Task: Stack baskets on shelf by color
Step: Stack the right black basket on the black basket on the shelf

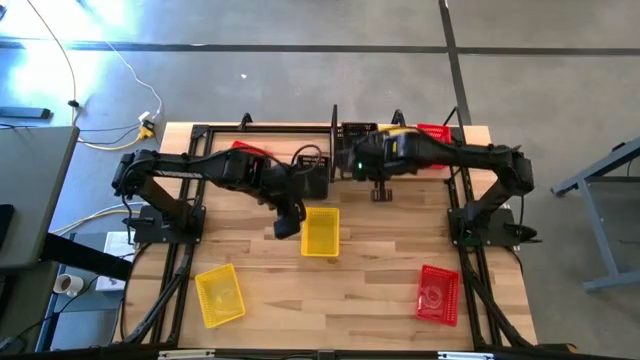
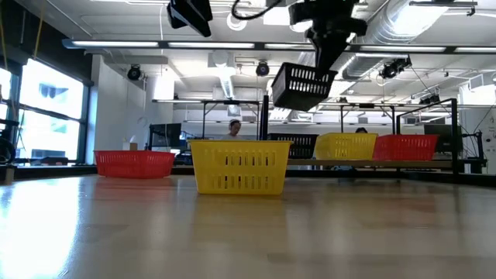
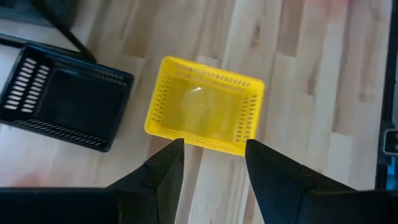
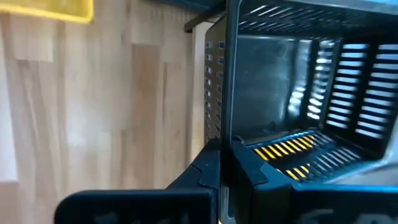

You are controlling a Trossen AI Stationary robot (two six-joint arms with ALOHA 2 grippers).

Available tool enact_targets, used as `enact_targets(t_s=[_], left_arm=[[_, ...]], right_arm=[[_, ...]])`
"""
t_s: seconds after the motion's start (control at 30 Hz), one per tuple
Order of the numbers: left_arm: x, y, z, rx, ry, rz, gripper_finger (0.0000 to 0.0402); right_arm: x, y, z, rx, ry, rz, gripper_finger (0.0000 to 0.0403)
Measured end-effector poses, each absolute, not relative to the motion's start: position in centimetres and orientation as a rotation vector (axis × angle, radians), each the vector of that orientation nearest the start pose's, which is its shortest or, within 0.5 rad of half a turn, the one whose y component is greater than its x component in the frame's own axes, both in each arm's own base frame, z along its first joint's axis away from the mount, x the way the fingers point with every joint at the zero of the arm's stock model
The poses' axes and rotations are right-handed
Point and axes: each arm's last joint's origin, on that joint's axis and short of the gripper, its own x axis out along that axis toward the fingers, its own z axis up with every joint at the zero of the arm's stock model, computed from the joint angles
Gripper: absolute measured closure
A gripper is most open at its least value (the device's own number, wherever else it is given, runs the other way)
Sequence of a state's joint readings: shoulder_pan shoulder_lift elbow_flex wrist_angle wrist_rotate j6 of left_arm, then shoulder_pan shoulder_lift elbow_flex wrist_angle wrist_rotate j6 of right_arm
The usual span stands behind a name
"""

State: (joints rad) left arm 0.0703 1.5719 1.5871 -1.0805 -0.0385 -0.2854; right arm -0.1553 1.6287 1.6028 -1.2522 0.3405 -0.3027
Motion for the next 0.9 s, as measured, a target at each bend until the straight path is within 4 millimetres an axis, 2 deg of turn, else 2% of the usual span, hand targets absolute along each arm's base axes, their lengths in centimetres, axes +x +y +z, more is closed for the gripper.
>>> enact_targets(t_s=[0.2,0.4,0.63,0.9], left_arm=[[30.8,4.2,34.7,-0.308,1.037,0.306,0.0241],[30.5,6.4,34.7,-0.364,1.023,0.380,0.0241],[30.0,8.1,34.7,-0.395,1.015,0.433,0.0241],[29.9,8.8,34.7,-0.413,1.010,0.455,0.0241]], right_arm=[[30.1,-9.5,33.0,-0.359,1.312,-0.170,0.0403],[30.5,-11.8,32.0,-0.301,1.305,-0.158,0.0403],[31.8,-12.6,30.2,-0.291,1.348,-0.168,0.0403],[32.6,-12.8,28.7,-0.301,1.387,-0.133,0.0403]])
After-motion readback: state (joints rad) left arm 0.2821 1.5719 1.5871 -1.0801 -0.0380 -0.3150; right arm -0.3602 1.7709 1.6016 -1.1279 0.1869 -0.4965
